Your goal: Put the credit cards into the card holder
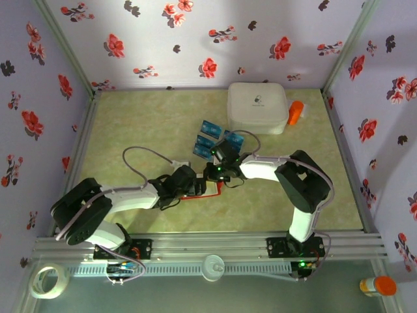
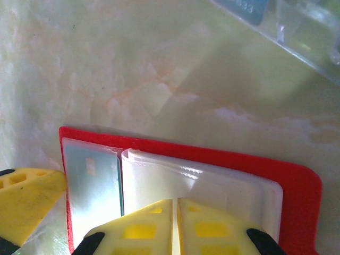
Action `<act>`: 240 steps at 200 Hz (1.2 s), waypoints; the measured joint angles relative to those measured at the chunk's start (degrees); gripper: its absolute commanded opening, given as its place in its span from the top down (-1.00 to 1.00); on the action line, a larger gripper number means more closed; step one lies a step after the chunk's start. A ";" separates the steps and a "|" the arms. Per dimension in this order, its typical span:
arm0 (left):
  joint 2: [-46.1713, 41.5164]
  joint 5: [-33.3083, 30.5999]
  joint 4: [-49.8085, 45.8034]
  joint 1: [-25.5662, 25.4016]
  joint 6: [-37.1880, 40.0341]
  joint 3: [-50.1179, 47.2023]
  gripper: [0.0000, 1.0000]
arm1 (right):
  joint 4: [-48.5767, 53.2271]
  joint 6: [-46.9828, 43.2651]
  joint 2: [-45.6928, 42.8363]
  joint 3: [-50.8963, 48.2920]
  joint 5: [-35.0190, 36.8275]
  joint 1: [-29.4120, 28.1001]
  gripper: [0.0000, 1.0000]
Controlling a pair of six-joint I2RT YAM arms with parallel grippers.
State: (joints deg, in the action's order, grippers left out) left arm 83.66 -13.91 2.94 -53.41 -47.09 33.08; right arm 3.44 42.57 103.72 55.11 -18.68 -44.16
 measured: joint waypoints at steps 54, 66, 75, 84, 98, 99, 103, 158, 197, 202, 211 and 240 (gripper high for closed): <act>-0.72 0.20 2.19 0.00 0.55 -1.57 -0.94 | -1.14 2.58 0.44 -0.11 -0.31 -0.15 0.77; -1.09 0.17 2.95 0.00 0.72 -2.25 -0.95 | -1.97 3.15 0.81 -0.11 -0.68 -0.22 0.76; -1.49 0.15 3.58 0.00 0.79 -2.82 -0.95 | -2.58 3.74 1.07 -0.11 -0.92 -0.26 0.76; -1.97 0.17 4.20 0.00 0.90 -3.43 -0.95 | -3.13 4.28 1.22 -0.11 -1.11 -0.35 0.76; -2.86 0.52 4.83 -0.13 1.25 -4.35 -0.96 | -4.79 5.11 1.70 -0.11 -1.31 -0.79 0.76; -2.91 0.55 4.85 -0.13 1.27 -4.39 -0.96 | -4.96 5.18 1.75 -0.11 -1.33 -0.85 0.76; -3.26 0.66 4.94 -0.22 1.38 -4.70 -0.95 | -5.29 5.46 1.90 -0.11 -1.36 -1.01 0.76; -7.58 1.27 4.74 -0.39 1.60 -7.67 -0.96 | -6.64 6.54 2.16 -0.13 -1.49 -1.99 0.76; -7.78 1.97 5.31 -0.39 2.54 -8.02 -0.97 | -6.71 7.10 2.32 -0.13 -1.51 -1.99 0.73; -7.78 2.14 5.44 -0.39 2.69 -8.09 -0.97 | -6.71 7.19 2.32 -0.13 -1.51 -1.99 0.73; -7.78 2.64 5.66 -0.39 2.93 -8.09 -0.97 | -6.80 7.21 2.32 -0.13 -1.53 -1.99 0.72; -7.06 3.52 6.71 -0.68 3.98 -8.09 -0.93 | -6.99 7.30 2.32 -0.13 -1.55 -1.99 0.66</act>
State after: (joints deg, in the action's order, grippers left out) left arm 76.60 -10.39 9.65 -54.08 -43.11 24.99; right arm -3.55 49.87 106.04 54.98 -20.23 -46.15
